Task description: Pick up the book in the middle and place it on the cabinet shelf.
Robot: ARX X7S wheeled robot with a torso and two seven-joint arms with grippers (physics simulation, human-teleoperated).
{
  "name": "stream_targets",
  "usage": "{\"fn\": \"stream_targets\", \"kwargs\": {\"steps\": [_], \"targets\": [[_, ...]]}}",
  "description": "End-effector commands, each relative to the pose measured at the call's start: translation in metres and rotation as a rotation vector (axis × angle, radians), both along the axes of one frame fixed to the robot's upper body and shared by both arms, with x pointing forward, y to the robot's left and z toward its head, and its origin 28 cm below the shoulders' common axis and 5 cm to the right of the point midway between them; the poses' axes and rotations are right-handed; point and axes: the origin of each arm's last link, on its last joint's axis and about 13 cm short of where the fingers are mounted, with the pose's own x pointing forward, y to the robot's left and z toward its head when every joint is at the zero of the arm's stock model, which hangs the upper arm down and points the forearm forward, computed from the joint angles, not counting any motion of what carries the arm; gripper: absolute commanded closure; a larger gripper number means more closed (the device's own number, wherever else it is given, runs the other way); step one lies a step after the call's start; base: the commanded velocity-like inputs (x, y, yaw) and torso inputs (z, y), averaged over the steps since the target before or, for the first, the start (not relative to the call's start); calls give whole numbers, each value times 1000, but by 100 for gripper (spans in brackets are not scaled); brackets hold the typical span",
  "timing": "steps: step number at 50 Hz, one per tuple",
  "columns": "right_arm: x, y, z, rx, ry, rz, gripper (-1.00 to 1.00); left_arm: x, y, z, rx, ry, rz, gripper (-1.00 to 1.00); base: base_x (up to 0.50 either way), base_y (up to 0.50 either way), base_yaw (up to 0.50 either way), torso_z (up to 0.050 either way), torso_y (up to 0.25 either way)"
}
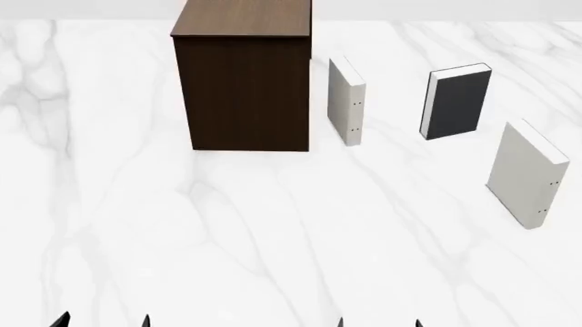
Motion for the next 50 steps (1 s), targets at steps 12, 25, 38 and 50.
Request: {"fn": "stream_targets", "kwargs": {"steps": [12,25,38,50], "targets": [[-16,-1,67,78,-590,-94,-100,-18,5,72,95,-770,199,-100,0,0,0,0,0],[-37,0,104,80,-931,-66,-100,-44,9,119,57,-1051,271,-100,0,0,0,0,0],[-35,2,102,23,-934,-50,-100,-43,8,117,61,-1039,253,-100,431,0,0,0,0],[-35,3,100,6,-921,-31,-100,-42,7,115,63,-1017,243,-100,500,0,0,0,0]]}}
